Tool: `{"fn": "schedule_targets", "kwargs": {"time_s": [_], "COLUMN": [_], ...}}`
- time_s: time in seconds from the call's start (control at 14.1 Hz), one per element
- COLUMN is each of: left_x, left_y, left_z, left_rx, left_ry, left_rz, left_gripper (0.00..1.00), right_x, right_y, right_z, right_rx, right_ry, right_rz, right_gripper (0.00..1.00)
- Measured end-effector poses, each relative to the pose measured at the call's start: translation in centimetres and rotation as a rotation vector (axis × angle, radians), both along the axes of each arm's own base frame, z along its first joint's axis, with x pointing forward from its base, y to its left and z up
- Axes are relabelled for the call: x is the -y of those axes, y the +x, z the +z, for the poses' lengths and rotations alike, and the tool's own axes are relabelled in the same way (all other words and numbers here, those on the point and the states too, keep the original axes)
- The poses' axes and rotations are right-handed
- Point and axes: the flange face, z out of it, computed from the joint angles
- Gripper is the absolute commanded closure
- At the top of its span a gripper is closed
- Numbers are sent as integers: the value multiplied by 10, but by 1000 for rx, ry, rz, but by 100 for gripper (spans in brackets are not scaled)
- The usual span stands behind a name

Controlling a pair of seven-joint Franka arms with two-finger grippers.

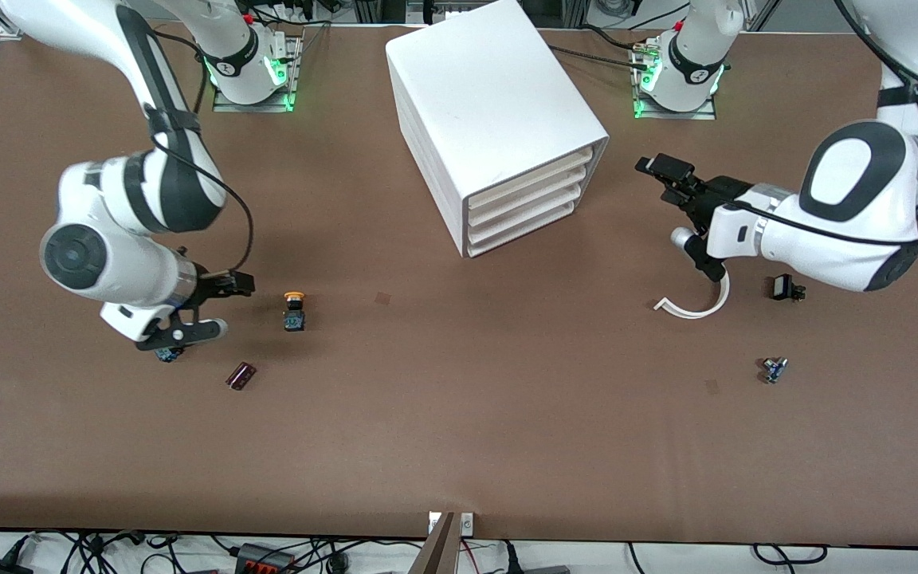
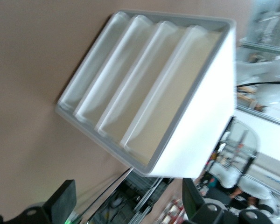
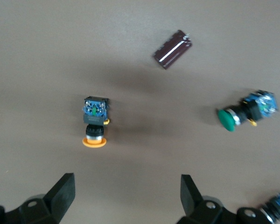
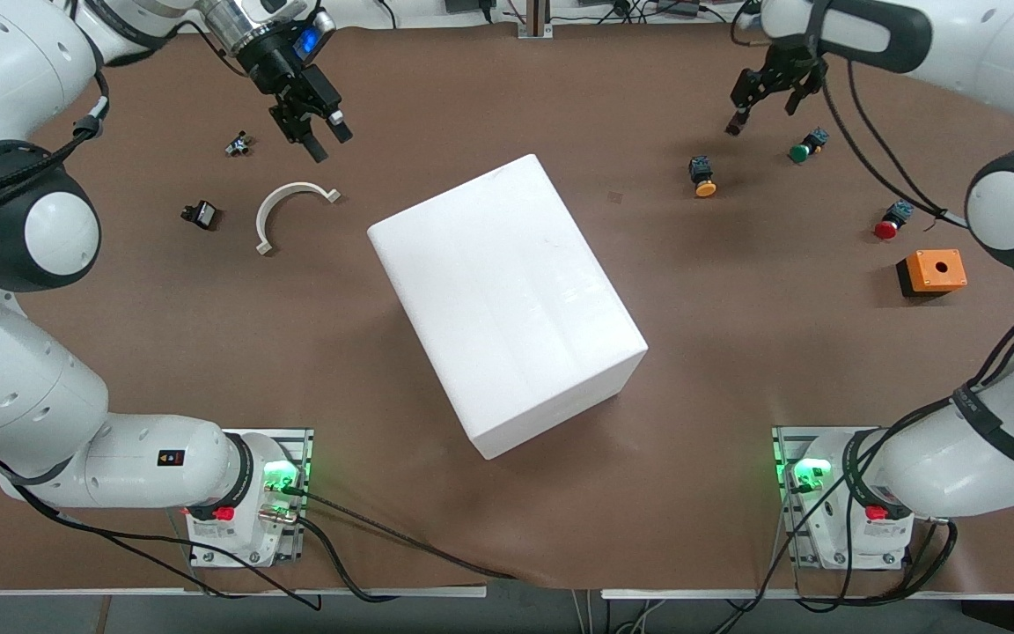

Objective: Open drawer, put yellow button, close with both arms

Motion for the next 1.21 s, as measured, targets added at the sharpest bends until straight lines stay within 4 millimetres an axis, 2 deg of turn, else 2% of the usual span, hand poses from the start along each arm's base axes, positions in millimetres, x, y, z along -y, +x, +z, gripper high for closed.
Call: {"fn": "schedule_targets", "kwargs": {"time_s": [0.14,0.43,0.64,0.92,1.21], "left_x": [9,30,33,32,42], "left_y": [-1,-18,-38,-52,-64], "left_z": [-23,-71,-99,-117,-151], "left_rx": [4,25,5,-2,-21], "left_ry": [-93,-227,-308,-339,-427], "left_rz": [59,128,156,144,152], "left_gripper": [0,2,38,41,42], "right_x": [-10,-35,-43,-50,-57], "right_y": [3,7,9,6,-1], "right_z": [-32,-77,-104,-123,-143], "right_rx": [-6,-10,-14,-36,-64], "right_ry": [-3,2,32,27,20], "right_rz": [15,40,20,29,41], "right_gripper": [0,0,0,0,0]}}
